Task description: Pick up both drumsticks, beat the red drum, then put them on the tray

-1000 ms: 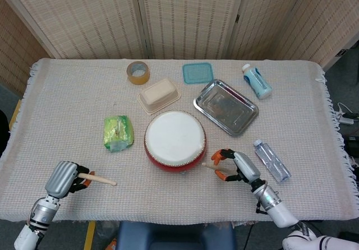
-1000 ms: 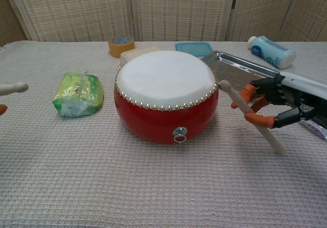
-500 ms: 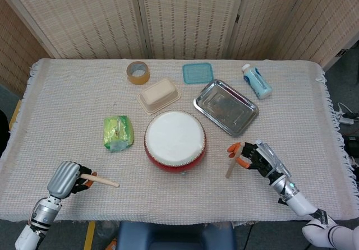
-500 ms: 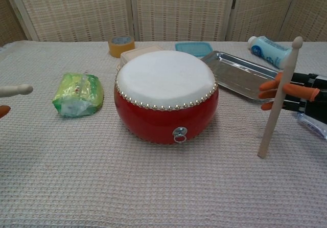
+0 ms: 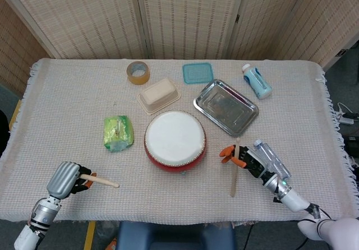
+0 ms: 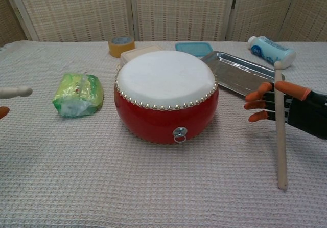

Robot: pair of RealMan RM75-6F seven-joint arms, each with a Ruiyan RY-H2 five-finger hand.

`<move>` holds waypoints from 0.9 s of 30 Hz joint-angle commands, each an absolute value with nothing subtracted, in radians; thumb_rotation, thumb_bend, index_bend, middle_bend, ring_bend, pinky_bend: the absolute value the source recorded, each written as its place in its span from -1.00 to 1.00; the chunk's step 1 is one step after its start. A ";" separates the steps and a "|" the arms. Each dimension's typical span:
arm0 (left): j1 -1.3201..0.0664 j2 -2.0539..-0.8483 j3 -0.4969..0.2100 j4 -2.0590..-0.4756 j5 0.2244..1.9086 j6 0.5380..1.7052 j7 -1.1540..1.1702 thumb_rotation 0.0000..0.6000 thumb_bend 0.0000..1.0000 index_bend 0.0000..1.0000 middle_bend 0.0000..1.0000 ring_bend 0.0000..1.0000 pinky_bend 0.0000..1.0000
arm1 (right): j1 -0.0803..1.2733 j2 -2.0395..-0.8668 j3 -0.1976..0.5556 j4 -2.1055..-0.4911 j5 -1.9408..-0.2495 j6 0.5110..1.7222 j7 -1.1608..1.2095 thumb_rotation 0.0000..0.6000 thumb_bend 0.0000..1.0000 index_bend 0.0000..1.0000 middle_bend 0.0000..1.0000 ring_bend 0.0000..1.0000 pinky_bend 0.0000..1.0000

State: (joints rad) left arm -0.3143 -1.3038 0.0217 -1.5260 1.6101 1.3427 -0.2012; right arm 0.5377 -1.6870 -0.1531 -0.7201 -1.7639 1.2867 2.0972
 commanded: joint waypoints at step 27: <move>-0.311 -1.290 0.028 -1.548 1.624 1.345 -0.184 1.00 -0.02 1.00 1.00 1.00 1.00 | 0.499 -1.666 -0.281 -0.779 -1.857 1.448 1.883 0.47 -0.57 0.20 -0.07 -0.20 0.00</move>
State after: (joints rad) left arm -0.3108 -1.2902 0.0281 -1.5483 1.6244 1.3450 -0.1838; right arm 0.5001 -1.6660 -0.2736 -0.7720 -1.8526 1.4519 1.8933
